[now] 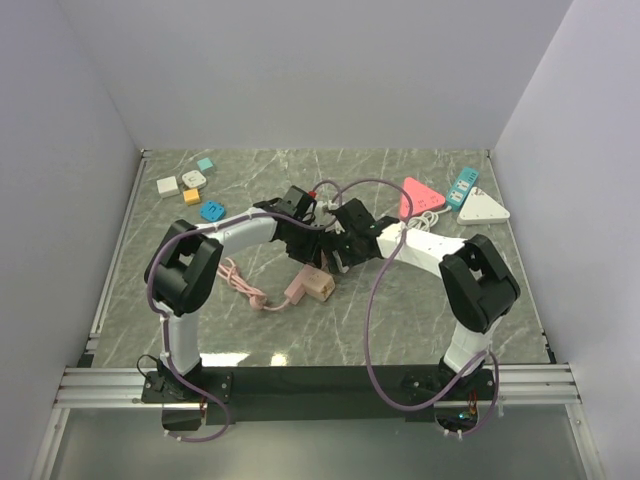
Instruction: Pull the plug off the socket
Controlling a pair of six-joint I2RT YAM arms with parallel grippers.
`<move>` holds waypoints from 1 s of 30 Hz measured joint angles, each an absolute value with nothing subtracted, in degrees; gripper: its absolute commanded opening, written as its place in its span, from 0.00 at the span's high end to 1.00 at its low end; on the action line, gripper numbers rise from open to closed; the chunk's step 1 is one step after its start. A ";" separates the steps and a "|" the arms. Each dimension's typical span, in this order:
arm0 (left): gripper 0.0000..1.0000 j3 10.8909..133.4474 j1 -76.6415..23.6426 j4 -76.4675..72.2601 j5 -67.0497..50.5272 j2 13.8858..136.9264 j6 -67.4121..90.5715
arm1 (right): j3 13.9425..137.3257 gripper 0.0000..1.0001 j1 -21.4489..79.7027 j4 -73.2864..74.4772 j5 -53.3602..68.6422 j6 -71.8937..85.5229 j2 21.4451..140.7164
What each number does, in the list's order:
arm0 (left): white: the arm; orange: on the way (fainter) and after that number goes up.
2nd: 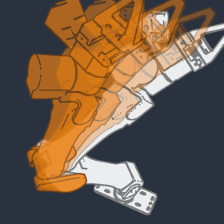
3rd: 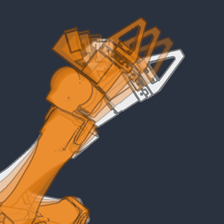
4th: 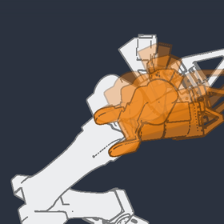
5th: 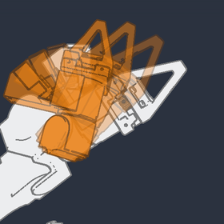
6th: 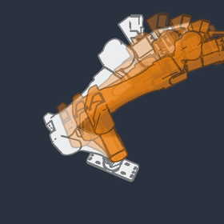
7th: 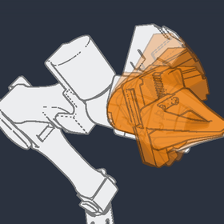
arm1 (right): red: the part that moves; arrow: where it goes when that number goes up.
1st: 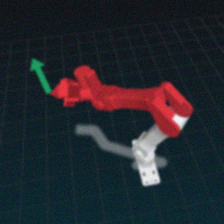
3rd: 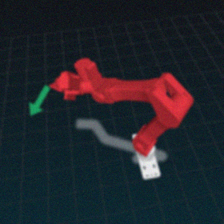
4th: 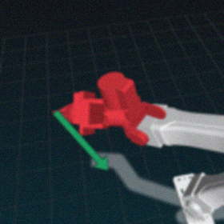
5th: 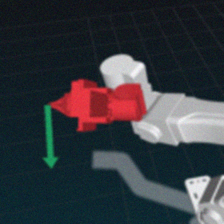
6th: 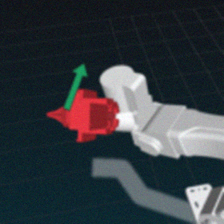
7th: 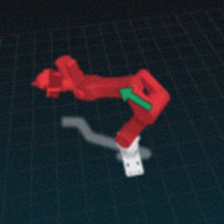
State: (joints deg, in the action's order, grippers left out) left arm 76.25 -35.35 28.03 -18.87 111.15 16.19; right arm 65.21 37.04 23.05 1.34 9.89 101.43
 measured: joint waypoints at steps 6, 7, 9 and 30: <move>1.00 76.93 -36.01 28.99 -17.54 111.26 16.62 | 58.83 0.03 36.84 17.85 3.42 16.58 96.84; 1.00 76.99 -36.27 29.06 -17.17 111.26 17.15 | 57.52 0.03 36.86 16.86 3.92 18.06 95.26; 1.00 77.21 -36.60 29.23 -16.34 111.26 18.57 | 55.05 0.03 36.88 15.75 4.64 22.31 90.61; 1.00 77.54 -32.32 27.53 -10.57 111.46 38.61 | 35.75 0.00 34.98 -3.60 19.33 55.70 80.88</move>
